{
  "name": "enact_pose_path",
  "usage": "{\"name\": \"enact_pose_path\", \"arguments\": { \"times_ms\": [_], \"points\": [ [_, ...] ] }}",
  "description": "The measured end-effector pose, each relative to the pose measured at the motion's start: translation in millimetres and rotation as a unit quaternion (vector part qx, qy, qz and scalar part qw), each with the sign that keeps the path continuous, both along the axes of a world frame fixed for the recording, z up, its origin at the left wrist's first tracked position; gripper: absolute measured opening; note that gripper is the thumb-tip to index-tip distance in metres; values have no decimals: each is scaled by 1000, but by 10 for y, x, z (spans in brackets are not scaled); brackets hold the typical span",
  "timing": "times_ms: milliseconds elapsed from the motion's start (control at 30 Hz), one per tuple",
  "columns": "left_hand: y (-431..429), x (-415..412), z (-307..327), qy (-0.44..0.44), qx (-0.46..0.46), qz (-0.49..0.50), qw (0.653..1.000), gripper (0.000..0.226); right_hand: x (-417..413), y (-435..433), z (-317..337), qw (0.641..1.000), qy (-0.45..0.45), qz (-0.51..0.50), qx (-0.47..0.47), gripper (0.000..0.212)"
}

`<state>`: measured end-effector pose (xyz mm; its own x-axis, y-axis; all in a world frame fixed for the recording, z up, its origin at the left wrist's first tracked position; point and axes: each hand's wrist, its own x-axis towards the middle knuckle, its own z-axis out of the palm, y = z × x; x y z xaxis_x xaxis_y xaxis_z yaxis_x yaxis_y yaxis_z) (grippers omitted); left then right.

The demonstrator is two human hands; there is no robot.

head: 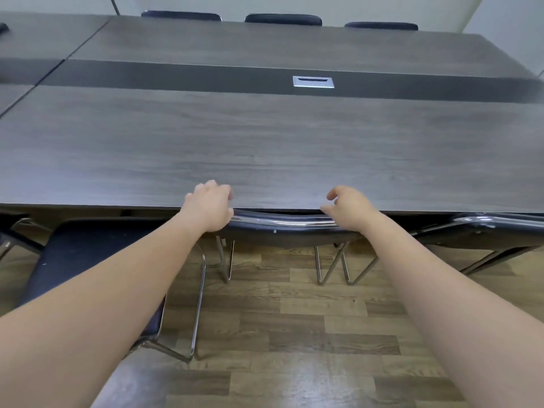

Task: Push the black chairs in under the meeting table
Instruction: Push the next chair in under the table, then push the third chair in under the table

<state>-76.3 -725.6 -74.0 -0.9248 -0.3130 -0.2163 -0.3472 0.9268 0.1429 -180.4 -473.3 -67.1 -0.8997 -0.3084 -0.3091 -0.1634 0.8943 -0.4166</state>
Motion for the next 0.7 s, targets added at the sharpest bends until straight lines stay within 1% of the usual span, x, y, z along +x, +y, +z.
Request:
{"name": "enact_pose_path", "arguments": {
  "times_ms": [67, 100, 167, 233, 367, 533, 600, 700],
  "points": [
    [-24, 98, 345, 56, 113, 34, 991, 31, 123, -55, 306, 989, -10, -55, -135, 20],
    [-33, 190, 539, 95, 166, 58, 980, 28, 227, -86, 476, 977, -18, -76, -196, 13],
    [-59, 364, 883, 162, 252, 99, 949, 23, 470, -142, 803, 946, -46, -114, -299, 18],
    [-100, 535, 1171, 201, 296, 112, 927, 21, 698, -176, 1073, 921, -65, -130, -361, 20],
    [-279, 945, 1606, 262, 320, 129, 901, 21, 1162, -302, 1594, 897, -70, -124, -418, 22],
    [-584, 1563, 2057, 320, 354, 157, 865, 32, 1752, -598, 2140, 894, -42, -109, -433, 20],
    [-689, 1774, 2184, 321, 356, 150, 865, 32, 1949, -713, 2292, 896, -22, -106, -431, 20],
    [-883, 2081, 2403, 313, 329, 108, 884, 30, 2282, -925, 2492, 898, 10, -100, -429, 19]
  ]
}}
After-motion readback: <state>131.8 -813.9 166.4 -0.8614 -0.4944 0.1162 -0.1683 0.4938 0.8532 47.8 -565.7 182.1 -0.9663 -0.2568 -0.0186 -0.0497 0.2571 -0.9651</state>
